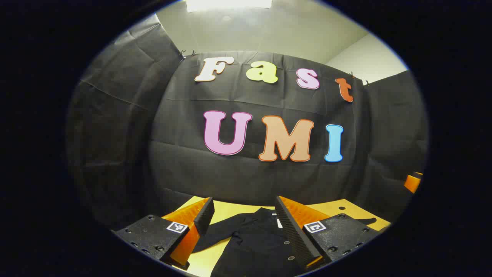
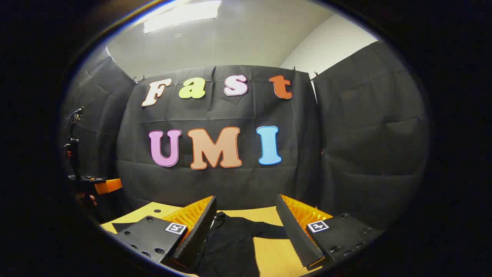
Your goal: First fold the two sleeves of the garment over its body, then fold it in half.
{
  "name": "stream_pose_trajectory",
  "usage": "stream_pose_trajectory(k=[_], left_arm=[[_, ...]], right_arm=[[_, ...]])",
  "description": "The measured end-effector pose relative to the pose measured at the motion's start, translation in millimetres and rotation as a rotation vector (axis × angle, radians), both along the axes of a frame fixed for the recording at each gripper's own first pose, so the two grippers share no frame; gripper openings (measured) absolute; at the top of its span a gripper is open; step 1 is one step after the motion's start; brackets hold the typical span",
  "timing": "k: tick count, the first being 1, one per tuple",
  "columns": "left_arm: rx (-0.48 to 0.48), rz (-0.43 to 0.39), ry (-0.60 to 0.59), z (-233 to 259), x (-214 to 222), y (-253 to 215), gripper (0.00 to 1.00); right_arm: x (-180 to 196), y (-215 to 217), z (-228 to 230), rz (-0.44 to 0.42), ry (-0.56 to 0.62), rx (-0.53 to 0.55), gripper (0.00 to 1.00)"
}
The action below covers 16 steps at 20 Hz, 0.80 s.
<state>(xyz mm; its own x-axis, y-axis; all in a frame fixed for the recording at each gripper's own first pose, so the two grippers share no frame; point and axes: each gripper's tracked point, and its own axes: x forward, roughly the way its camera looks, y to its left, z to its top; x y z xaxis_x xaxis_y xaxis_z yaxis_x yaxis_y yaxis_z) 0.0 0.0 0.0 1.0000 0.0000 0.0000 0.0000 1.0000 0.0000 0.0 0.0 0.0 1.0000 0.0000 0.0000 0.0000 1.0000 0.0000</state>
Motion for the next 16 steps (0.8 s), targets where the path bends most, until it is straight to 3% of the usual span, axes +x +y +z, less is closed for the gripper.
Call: stream_pose_trajectory(k=[16], left_arm=[[0.034,0.035,0.015,-2.8,-22.3,10.0,0.94]], right_arm=[[12.7,4.6,-23.5,0.024,0.071,0.024,0.98]])
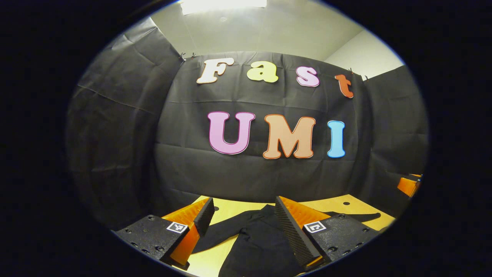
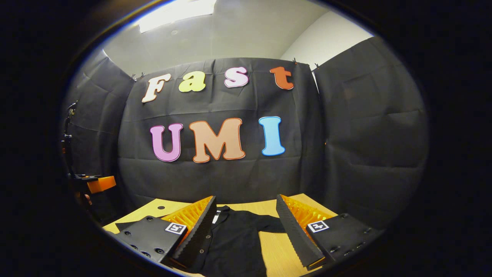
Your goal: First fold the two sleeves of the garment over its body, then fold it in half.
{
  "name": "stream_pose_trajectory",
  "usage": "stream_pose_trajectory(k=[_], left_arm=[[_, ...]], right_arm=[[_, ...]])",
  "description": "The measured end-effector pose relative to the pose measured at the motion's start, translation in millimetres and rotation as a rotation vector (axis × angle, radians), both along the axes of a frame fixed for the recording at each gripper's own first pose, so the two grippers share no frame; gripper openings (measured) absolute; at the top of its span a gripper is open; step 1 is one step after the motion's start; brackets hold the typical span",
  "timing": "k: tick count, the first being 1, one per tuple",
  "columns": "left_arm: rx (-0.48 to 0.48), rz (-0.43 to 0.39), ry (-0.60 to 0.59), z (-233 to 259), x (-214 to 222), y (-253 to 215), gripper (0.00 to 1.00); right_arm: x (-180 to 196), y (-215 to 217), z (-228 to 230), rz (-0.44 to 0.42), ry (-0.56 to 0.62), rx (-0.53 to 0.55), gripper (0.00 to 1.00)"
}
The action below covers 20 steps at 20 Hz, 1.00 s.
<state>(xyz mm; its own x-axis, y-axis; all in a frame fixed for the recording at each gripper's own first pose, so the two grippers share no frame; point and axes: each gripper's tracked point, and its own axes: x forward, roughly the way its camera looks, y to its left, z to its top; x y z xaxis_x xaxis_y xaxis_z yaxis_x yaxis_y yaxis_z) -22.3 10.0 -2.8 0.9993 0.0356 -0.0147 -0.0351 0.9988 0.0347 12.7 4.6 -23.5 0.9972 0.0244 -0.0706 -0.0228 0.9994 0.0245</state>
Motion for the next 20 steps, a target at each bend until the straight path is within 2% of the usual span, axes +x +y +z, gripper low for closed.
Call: stream_pose_trajectory(k=[11,20], left_arm=[[-0.066,0.079,0.042,-17.7,-14.3,20.3,0.94],[-0.076,0.13,0.064,-25.3,-30.0,36.8,0.93]], right_arm=[[-0.7,-4.5,-2.0,0.002,0.011,0.008,0.98],[-11.1,-4.0,-10.1,0.006,0.039,0.031,0.98]])
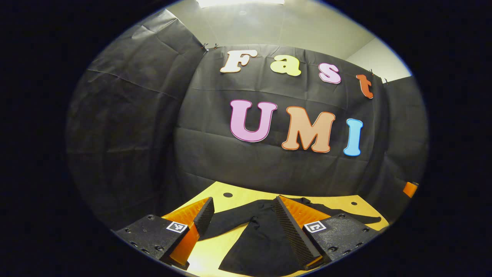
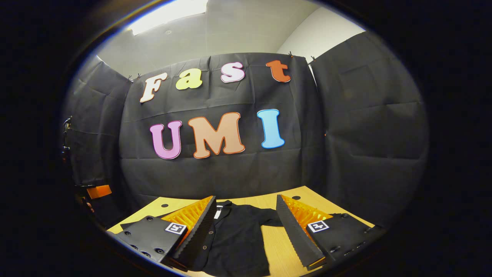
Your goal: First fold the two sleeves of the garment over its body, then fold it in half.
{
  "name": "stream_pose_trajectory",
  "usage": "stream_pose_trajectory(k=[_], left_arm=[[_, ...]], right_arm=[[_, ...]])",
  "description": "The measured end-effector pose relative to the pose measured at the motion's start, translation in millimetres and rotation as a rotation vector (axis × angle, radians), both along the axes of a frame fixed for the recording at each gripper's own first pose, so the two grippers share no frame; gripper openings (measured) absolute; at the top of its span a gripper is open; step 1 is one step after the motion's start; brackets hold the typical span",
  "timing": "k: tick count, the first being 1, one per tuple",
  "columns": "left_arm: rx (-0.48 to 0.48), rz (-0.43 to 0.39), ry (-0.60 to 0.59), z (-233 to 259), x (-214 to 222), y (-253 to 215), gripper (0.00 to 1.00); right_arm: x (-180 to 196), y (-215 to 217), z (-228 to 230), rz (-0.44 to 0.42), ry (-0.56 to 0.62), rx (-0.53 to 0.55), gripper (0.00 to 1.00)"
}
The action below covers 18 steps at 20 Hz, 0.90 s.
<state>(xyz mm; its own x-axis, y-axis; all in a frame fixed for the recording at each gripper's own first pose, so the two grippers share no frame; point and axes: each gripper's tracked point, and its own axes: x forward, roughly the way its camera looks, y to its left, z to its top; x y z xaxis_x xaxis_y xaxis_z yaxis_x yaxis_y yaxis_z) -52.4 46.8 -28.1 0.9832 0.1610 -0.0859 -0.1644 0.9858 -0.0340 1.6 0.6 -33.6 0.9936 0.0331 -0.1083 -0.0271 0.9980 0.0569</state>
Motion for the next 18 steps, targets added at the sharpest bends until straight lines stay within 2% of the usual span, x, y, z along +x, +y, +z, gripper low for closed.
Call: stream_pose_trajectory(k=[6,12,18], left_arm=[[0.009,-0.03,0.005,-0.2,-2.3,-2.6,0.94],[0.009,-0.078,0.013,-1.7,-4.2,5.1,0.94],[0.024,-0.089,0.017,-5.1,-1.6,23.5,0.94]], right_arm=[[-8.5,6.9,-4.2,-0.003,0.016,-0.02,0.98],[-13.2,8.1,-5.6,-0.064,0.009,-0.029,0.98],[-13.0,5.9,-11.5,-0.123,-0.001,-0.04,0.98]])
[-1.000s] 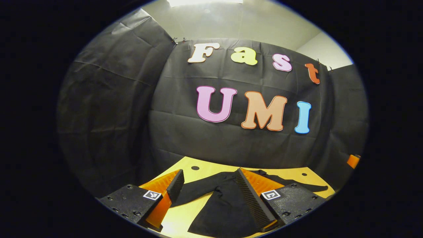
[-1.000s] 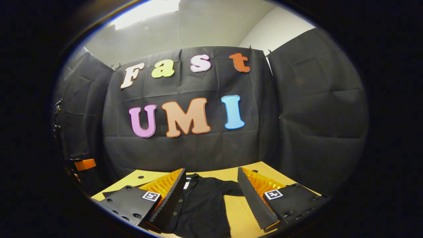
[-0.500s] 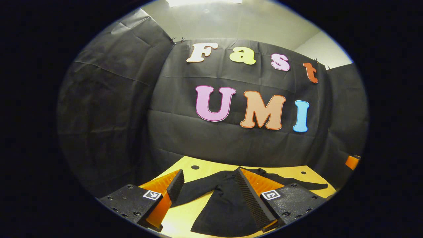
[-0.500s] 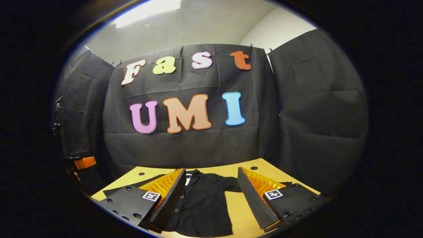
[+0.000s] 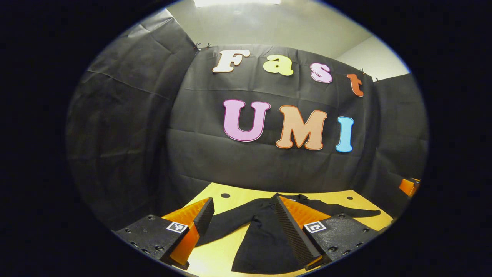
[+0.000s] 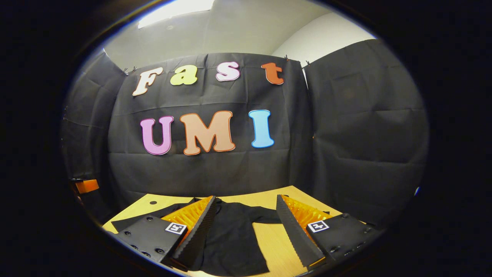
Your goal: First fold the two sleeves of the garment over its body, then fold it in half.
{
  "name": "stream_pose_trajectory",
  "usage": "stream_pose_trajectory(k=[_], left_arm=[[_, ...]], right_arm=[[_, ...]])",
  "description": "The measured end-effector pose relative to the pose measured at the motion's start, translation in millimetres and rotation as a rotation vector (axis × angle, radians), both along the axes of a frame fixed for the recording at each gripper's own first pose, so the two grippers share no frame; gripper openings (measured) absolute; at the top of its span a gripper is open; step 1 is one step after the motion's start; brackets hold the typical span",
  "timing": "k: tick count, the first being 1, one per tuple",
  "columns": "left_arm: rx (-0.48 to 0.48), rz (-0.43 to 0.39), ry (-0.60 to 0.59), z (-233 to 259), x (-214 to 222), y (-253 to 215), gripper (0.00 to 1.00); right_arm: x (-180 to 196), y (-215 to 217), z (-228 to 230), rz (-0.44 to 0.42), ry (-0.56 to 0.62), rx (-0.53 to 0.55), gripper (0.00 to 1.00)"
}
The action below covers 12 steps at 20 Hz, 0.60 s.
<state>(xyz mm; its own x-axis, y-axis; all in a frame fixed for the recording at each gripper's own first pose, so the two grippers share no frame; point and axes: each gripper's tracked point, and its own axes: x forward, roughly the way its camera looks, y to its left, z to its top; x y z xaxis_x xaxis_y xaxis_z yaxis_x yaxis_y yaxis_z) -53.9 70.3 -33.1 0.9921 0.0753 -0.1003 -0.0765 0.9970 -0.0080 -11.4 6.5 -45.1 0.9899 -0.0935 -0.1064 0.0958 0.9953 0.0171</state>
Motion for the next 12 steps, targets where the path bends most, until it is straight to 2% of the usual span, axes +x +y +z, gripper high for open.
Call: stream_pose_trajectory(k=[6,12], left_arm=[[0.002,0.035,-0.002,8.7,15.9,6.1,0.93],[0.029,0.165,-0.031,19.4,40.4,14.8,0.93]], right_arm=[[35.1,-22.3,-3.4,-0.033,0.012,-0.026,0.98],[96.3,-87.8,-11.9,-0.07,0.041,-0.063,0.98]])
